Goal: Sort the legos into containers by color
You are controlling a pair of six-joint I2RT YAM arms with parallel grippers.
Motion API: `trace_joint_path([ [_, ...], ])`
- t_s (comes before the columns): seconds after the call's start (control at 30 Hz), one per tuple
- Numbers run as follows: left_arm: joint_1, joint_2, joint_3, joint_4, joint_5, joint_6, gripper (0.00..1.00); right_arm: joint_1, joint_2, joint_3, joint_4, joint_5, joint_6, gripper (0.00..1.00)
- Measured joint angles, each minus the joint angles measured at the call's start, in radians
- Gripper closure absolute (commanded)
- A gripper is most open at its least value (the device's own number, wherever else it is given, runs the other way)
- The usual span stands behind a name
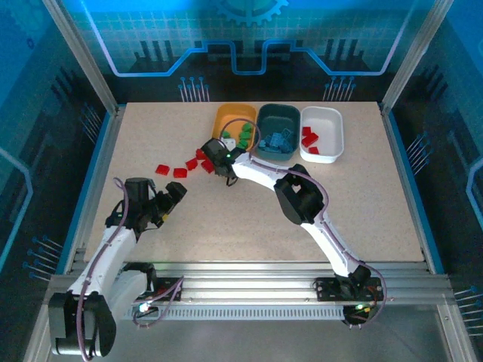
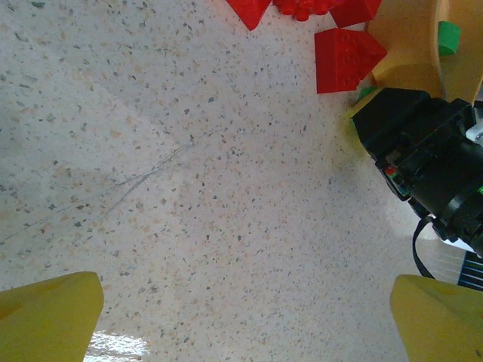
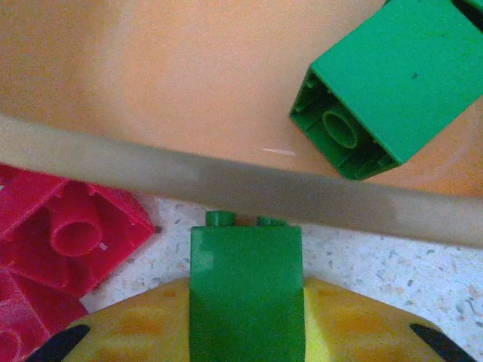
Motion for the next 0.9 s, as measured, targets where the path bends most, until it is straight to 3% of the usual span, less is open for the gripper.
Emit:
trace_joint_path([
  [0.27, 0.0, 0.01, 0.0, 0.014, 0.007, 0.0, 0.01, 0.058, -0.252, -0.375, 0.128, 0.029, -0.06, 0.67],
  [0.4, 0.001, 0.048, 0.0, 0.039, 0.026, 0.0, 0.01, 0.063, -0.39, -0.454, 0.174, 0.026, -0.118, 0.66],
  [0.63, 0.001, 0.142, 0.0, 0.079, 0.071, 0.002, 0.01, -0.084, -0.412, -0.379, 0.222, -0.026, -0.215, 0.65],
  [0.9, 0.001, 0.196, 0.003, 0.129, 0.1, -0.027, 0.01, -0.227, -0.183, -0.035, 0.151, -0.137, -0.293, 0.64],
])
